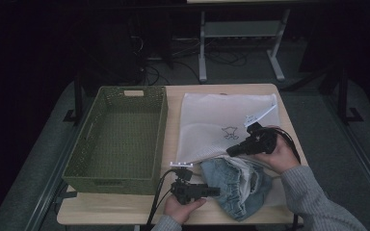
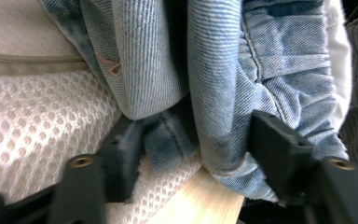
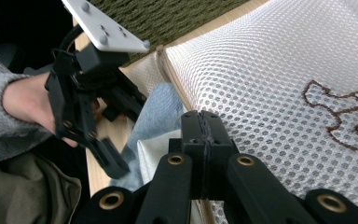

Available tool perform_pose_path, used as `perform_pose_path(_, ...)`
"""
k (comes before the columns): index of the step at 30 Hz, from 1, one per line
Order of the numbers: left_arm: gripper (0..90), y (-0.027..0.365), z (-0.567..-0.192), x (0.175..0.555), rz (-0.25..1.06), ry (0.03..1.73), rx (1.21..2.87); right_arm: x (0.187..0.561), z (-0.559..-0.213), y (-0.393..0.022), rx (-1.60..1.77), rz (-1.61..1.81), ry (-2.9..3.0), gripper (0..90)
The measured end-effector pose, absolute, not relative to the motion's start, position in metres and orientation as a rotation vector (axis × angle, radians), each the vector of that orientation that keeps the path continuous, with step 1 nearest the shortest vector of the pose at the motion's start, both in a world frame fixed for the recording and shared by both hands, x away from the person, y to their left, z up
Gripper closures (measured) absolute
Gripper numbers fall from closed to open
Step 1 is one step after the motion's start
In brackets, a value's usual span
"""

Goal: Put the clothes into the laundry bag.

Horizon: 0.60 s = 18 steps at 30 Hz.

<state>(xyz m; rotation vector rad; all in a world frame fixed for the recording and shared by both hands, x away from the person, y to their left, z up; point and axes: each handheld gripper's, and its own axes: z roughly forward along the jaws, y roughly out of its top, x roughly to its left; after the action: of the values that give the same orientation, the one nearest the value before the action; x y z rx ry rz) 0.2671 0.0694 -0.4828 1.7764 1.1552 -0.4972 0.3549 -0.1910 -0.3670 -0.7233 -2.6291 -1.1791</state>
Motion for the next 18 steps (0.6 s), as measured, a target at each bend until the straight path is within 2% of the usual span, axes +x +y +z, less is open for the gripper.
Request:
perform_pose_path(3,64.6,0.064,-0.487,0.269,-0.495,1.137,1.767,0.355,-0.368,-0.187,-0.712,-1.179,-2.625,89.5)
perform_pose_path(4,69.4,0.064,-0.487,0.269,-0.495,1.137,1.767,0.354,-0.368,-0.186,-0.706,-1.180,-2.625,89.5)
perform_pose_path(5,75.7,0.062,-0.493,0.271,-0.538,1.103,1.670,0.353,-0.368,-0.185,-0.701,-1.173,-2.633,89.5)
perform_pose_path(11,80.0,0.057,-0.480,0.273,-0.475,1.077,1.598,0.348,-0.360,-0.193,-0.705,-1.193,-2.643,89.5)
perform_pose_path(15,80.3,0.055,-0.463,0.280,-0.399,1.078,1.552,0.344,-0.349,-0.198,-0.693,-1.226,-2.652,89.6)
perform_pose_path(18,79.1,0.054,-0.460,0.285,-0.404,1.085,1.528,0.341,-0.343,-0.198,-0.676,-1.236,-2.658,89.6)
